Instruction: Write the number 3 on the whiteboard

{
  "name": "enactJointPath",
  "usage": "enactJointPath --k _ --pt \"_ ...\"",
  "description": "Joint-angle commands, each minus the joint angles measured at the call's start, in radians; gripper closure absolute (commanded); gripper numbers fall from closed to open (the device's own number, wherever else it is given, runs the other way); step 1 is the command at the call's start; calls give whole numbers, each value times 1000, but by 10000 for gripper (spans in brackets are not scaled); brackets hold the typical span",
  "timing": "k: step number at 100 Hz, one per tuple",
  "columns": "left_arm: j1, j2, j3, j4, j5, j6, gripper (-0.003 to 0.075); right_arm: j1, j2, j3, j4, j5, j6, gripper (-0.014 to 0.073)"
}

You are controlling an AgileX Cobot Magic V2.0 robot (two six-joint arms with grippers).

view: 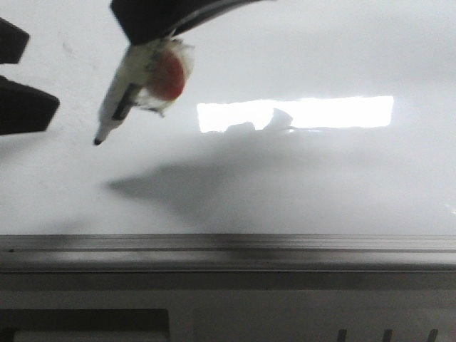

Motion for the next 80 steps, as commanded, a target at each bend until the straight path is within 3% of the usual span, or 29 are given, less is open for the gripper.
enactJointPath --k 1,28,50,80 --pt "16 -45 -34 -28 -38 -8 260 -44 -30 -99 0 23 -1 652" --pt "33 -61 -34 -91 -37 -8 260 -83 -30 -258 -32 123 -3 652" --pt "33 -61 -34 -96 -37 -8 260 -151 -29 -263 -31 164 -3 652" --pt "33 -61 -34 -96 -38 -8 260 -164 4 -263 -33 178 -3 652"
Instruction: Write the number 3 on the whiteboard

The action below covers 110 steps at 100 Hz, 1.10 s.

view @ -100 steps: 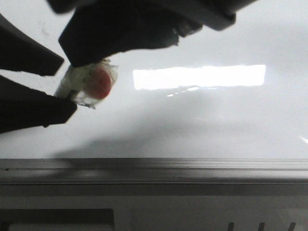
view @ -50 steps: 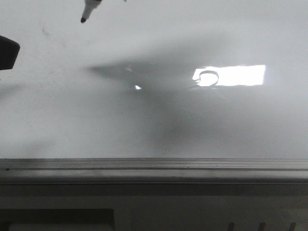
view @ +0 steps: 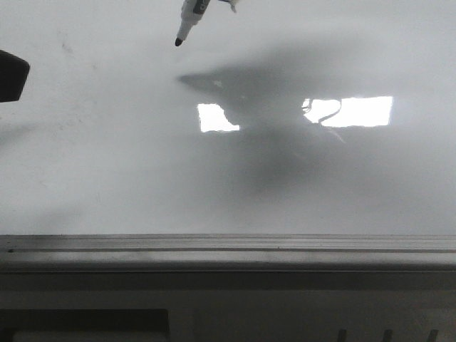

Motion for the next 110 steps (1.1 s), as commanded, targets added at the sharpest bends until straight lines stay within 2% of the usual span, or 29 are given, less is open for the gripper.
enactJointPath --k 1,41,63,76,94,110 --pt "3 -4 -34 -12 -66 -8 260 -14 0 -37 -14 -72 -3 652" --pt "3 -4 -34 -12 -66 -8 260 -92 33 -37 -29 -112 -3 652" --pt "3 -4 -34 -12 -66 -8 260 -169 -11 -37 -29 12 7 652" --pt "3 -4 -34 -12 -66 -8 260 -162 -23 -27 5 109 33 652" --pt "3 -4 -34 -12 -66 -8 261 -97 25 17 20 37 33 652" --pt "3 -4 -34 -12 -66 -8 260 -109 13 17 20 63 35 652"
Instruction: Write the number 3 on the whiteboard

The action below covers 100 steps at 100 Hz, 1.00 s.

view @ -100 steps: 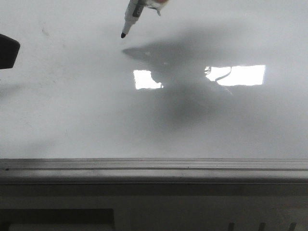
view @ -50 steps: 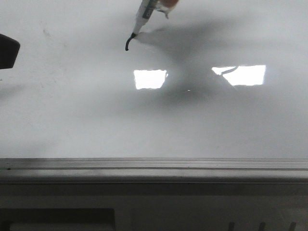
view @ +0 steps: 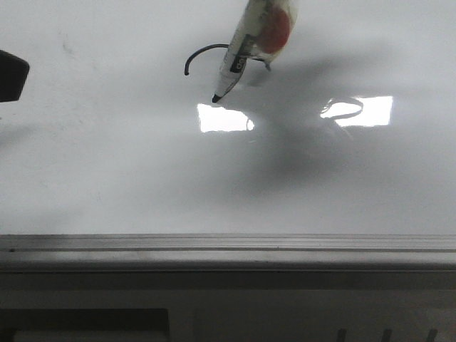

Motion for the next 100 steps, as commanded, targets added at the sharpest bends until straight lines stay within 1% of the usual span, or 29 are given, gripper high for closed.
enactJointPath --k 1,13,21,31,37,51,56,72,79,91,100 --pt "2 -4 -34 -8 -66 -8 261 -21 -17 -11 -54 -14 -5 652" --pt "2 -4 -34 -8 -66 -8 261 -36 -41 4 -64 75 10 652" --pt "2 -4 -34 -8 -66 -8 260 -32 -45 27 -28 81 10 652" --pt "2 -4 -34 -8 -64 -8 261 -1 -23 72 27 30 10 652" --pt "2 -4 -34 -8 -64 -8 261 26 1 93 39 -43 10 652" --pt "2 -4 -34 -8 -64 -8 261 70 46 88 42 -189 10 652" --pt "2 -4 -34 -8 -64 -8 260 77 46 76 44 -196 10 652" --pt "0 -2 -34 -21 -70 -8 260 117 11 58 46 -154 6 652" --pt "-19 4 -34 -27 -74 -8 260 147 -7 56 46 -145 -5 652" --pt "-101 36 -34 -27 -82 -8 260 194 -10 40 46 -143 -5 652" --pt "-168 75 -34 -23 -120 -8 260 219 -10 33 46 -158 -5 652"
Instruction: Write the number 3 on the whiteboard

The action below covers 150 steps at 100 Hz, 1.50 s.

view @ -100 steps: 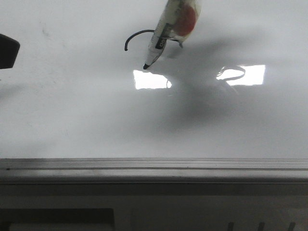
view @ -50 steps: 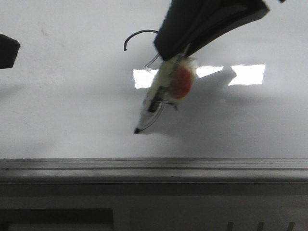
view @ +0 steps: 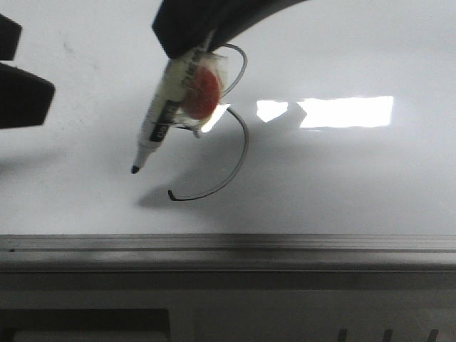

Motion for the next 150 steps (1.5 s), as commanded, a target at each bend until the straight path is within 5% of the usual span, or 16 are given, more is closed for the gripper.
enactJointPath --k 1,41,61,85,102,109,115,135,150 --pt "-64 35 -34 -5 -112 -8 260 25 -31 -42 -11 -72 -15 652" --pt "-75 202 -34 -56 -208 -8 279 125 -45 -45 -11 -99 -15 652" --pt "-75 199 -34 -76 -211 -8 505 125 -45 -45 -46 -96 -15 652" --pt "-75 199 -34 -76 -211 -8 556 103 -45 -45 -46 -77 -15 652" --pt "-75 199 -34 -76 -211 -8 743 105 -45 -45 -46 -77 -15 652" --pt "-75 199 -34 -78 -211 -8 741 105 -45 -45 -46 -79 -15 638" --pt "-75 199 -34 -78 -211 -8 741 105 -45 -45 -46 -84 -15 557" --pt "-75 199 -34 -193 -206 -8 741 80 -46 -45 -73 -149 -15 -41" --pt "-62 199 -34 -521 -202 -8 741 22 -80 -45 -104 -158 -15 -42"
